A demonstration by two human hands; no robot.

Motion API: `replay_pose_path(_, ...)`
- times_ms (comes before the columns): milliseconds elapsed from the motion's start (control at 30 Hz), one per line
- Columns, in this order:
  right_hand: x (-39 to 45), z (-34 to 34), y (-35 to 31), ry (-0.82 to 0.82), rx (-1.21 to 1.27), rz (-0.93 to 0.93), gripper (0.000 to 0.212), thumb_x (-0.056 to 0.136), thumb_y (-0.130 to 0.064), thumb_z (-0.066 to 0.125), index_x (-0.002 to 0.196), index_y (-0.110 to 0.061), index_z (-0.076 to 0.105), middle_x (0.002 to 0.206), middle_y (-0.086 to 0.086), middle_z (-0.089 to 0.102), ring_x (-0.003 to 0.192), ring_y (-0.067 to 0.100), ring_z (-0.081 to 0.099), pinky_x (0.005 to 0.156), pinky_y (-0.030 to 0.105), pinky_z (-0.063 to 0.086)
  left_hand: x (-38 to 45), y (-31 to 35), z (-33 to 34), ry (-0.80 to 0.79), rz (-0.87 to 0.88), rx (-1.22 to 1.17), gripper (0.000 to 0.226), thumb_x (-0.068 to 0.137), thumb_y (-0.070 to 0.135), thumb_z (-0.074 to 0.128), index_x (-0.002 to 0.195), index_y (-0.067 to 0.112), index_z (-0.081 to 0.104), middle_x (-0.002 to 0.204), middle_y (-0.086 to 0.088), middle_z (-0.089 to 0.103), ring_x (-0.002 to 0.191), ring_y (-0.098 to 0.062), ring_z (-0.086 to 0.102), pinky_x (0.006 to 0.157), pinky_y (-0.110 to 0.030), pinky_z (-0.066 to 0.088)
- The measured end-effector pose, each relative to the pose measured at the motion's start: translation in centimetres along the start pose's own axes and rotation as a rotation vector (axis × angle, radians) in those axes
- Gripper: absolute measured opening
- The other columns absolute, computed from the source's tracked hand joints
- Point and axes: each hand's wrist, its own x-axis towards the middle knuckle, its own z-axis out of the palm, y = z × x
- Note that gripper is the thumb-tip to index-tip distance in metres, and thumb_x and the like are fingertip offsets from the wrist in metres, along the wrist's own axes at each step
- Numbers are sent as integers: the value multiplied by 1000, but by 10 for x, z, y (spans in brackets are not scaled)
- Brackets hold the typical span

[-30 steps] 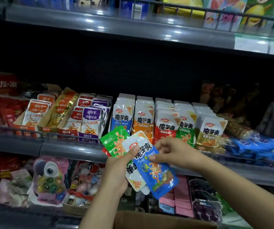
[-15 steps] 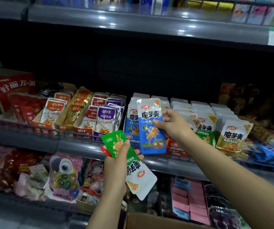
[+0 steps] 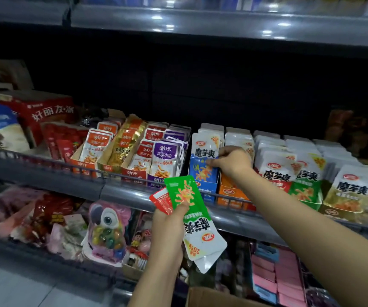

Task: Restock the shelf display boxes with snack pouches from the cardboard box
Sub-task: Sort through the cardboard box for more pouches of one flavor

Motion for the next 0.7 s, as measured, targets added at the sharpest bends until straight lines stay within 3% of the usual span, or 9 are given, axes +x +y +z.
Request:
replay_pose_path(100,-2,0,8,0,93,30,31,72,-7,80,95,-7,59,80,6,59,81,20,57,70,27,46,-1,-2,-1,-37,24,-6,16,90,6,61,105,7,64,96,-15,72,85,-36,70,78,-51,55)
replay_pose_path(200,-9,-6,10,3,163,35,30,76,-4,76,102,-4,59,75,2,59,69,17,58,59,26,47,-1,-4,0,-45,33,-10,16,88,8,64,104,8,65,95,-13,73,85,-34,71,80,-52,55)
replay_pose_path(333,-38,-23,6,-15,199,29,18,84,-14,70,97,-14,58,87,4,62,70,17,59,58,27,49,-4,-5,5,-88,45,-42,14,86,5,65,100,10,67,93,-10,74,85,-31,71,78,-47,56)
replay_pose_path(400,-63,-36,3,-117,155,16,10,88,-24,65,95,-17,62,90,0,65,73,14,61,60,24,50,-8,-6,10,-126,62,-47,15,85,4,66,98,11,68,93,-9,74,86,-31,71,77,-45,56)
replay_pose_path(533,-111,-65,9,-430,-10,47,36,83,-52,55,96,-19,60,79,-4,61,67,8,57,60,18,50,-14,-12,26,-197,89,-48,19,82,2,67,98,12,69,98,-12,73,94,-33,69,87,-51,53)
replay_pose_path(600,-125,-74,24,-464,22,62,32,77,-46,65,84,-15,58,65,-4,56,56,4,53,55,15,47,-18,-17,35,-224,87,-43,20,81,1,67,98,12,68,99,-13,73,94,-34,68,86,-51,53)
replay_pose_path(700,-132,-86,53,-322,109,83,26,78,-18,76,68,-13,52,49,-7,53,43,4,46,47,17,38,-27,-25,50,-286,90,-10,23,81,1,68,102,10,67,99,-14,73,91,-33,69,81,-47,55)
